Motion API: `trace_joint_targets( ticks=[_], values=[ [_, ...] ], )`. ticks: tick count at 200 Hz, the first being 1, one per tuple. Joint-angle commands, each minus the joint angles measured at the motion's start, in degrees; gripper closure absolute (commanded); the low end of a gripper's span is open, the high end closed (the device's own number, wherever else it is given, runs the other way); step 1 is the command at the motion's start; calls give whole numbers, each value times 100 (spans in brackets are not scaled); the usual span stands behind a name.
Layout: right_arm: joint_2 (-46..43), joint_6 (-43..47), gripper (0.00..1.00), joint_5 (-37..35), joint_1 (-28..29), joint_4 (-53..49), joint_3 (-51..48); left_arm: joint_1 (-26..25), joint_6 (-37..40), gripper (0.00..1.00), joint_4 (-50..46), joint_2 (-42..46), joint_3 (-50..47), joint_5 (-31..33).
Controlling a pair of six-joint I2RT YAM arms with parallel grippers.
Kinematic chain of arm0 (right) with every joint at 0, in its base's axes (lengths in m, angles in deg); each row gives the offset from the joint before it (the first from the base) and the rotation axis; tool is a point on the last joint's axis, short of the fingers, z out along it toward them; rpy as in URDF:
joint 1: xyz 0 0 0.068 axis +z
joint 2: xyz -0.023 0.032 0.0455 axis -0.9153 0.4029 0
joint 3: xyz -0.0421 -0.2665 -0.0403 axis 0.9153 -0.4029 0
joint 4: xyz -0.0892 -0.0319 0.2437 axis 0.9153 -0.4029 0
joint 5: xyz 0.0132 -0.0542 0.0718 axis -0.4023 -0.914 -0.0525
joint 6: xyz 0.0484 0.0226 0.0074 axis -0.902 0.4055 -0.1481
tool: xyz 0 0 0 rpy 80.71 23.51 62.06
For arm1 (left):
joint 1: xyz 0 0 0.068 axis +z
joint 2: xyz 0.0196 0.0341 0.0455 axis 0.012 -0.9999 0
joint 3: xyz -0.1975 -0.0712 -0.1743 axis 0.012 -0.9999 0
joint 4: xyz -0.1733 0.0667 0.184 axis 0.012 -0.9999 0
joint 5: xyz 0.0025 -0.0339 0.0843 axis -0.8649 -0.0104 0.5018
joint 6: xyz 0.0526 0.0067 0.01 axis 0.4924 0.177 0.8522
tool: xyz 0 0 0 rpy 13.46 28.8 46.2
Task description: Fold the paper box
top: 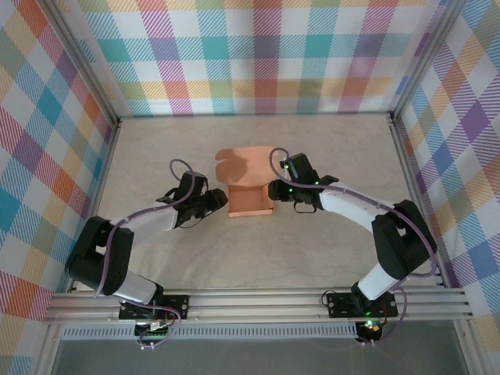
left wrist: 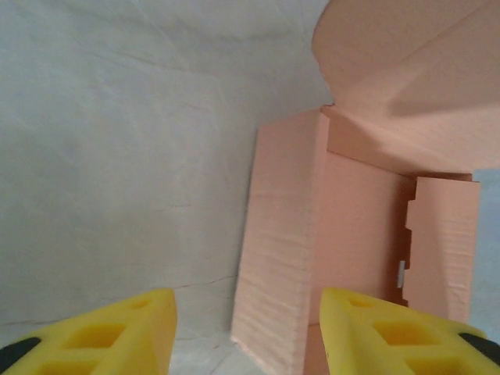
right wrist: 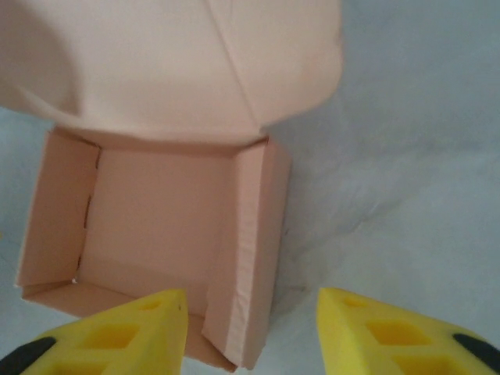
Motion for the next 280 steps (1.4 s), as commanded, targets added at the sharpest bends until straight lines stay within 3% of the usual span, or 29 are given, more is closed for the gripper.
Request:
trace_joint_targets(
  ticks=[1,34,68,143,224,280],
  values=[
    [202,-592,59,-67,143,126,-4,-84,-279,54,639,-269,-68,-409],
    [331,-586,69,-202,156,114,18,-113,-262,65,576,-550,20,-435],
    [604,-445,72,-210,153,36,195,-113,-274,71,560,-718,33,-459],
    [1104,-320,82,-281,203,-127,543,-121,-215,74,469,-784,64,-483],
    [1779,-68,83,-2059,801,-1760,1687,-179,-215,74,435,-920,156,-532],
    [2254,7,82,-2645,1039,-2439,2289,-192,-202,74,400,-976,205,-538]
  ],
)
